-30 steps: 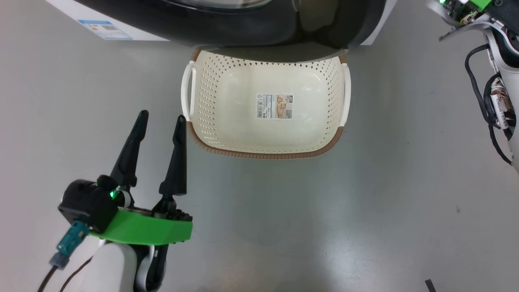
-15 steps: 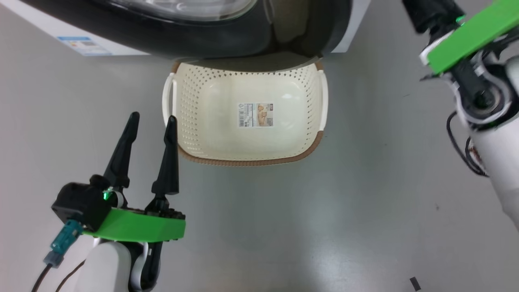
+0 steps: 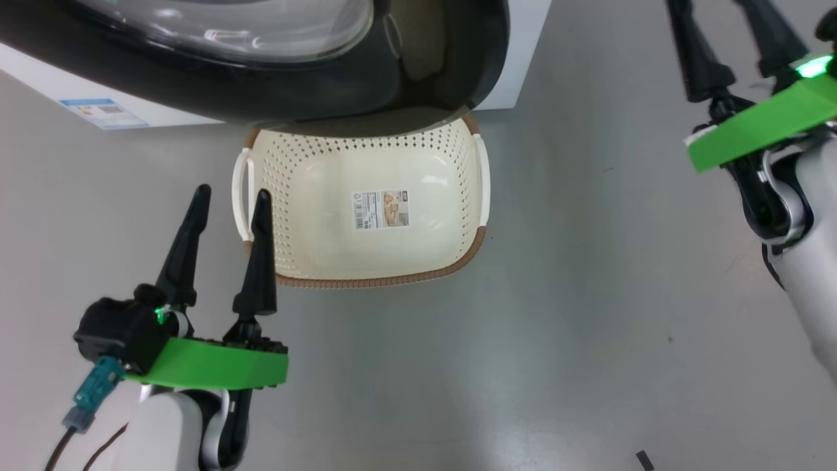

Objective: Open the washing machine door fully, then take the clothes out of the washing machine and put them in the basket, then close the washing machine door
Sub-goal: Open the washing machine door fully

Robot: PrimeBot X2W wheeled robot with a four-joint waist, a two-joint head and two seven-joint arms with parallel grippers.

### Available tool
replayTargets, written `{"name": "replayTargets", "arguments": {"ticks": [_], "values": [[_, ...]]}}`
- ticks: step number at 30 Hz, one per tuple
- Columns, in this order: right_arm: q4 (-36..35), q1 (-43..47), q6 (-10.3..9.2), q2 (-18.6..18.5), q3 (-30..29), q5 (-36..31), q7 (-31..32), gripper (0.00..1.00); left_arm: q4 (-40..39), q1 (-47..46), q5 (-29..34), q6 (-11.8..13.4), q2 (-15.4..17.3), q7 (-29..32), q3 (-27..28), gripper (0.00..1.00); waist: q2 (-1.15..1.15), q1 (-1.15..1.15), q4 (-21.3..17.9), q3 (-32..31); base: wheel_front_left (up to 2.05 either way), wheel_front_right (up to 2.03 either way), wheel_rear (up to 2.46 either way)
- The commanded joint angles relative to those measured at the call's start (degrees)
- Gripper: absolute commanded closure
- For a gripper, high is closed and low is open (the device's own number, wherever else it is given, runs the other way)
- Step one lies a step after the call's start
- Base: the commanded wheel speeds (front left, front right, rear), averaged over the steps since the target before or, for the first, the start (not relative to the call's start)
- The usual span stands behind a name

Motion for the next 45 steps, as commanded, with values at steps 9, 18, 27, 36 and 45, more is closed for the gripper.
{"name": "replayTargets", "arguments": {"ticks": [9, 18, 27, 36, 45], "values": [[-16.3, 18.3, 0.43, 11.4, -16.4, -20.0, -0.3, 0.0, -1.7, 2.0, 0.1, -0.3, 1.3, -0.7, 1.9, 0.0, 0.0, 0.0, -0.7, -1.1, 0.0, 0.0, 0.0], [-27.6, 29.6, 0.43, 16.8, -21.9, -28.0, -0.3, 0.0, -2.6, 2.0, 0.0, -0.1, 1.3, -0.7, 1.9, 0.0, 0.0, 0.0, -1.0, -0.7, 0.0, 0.0, 0.0], [-32.0, 34.8, 0.43, 18.0, -22.4, -30.0, -0.3, 0.0, -2.9, 1.6, 0.0, -0.2, 1.3, -0.7, 1.9, 0.0, 0.0, 0.0, -0.9, -0.4, 0.0, 0.0, 0.0], [-32.6, 36.9, 0.43, 18.3, -21.0, -30.4, -0.3, 0.0, -3.2, 1.5, 0.2, -0.2, 1.3, -0.7, 2.4, 0.0, 0.0, 0.0, -0.9, -0.1, 0.0, 0.0, 0.0], [-32.8, 36.8, 0.43, 18.3, -20.6, -30.9, -0.3, 0.0, -3.1, 1.5, 0.4, -0.4, 1.3, -0.7, 2.4, 0.0, 0.0, 0.0, -0.8, 0.2, 0.0, 0.0, 0.0]]}}
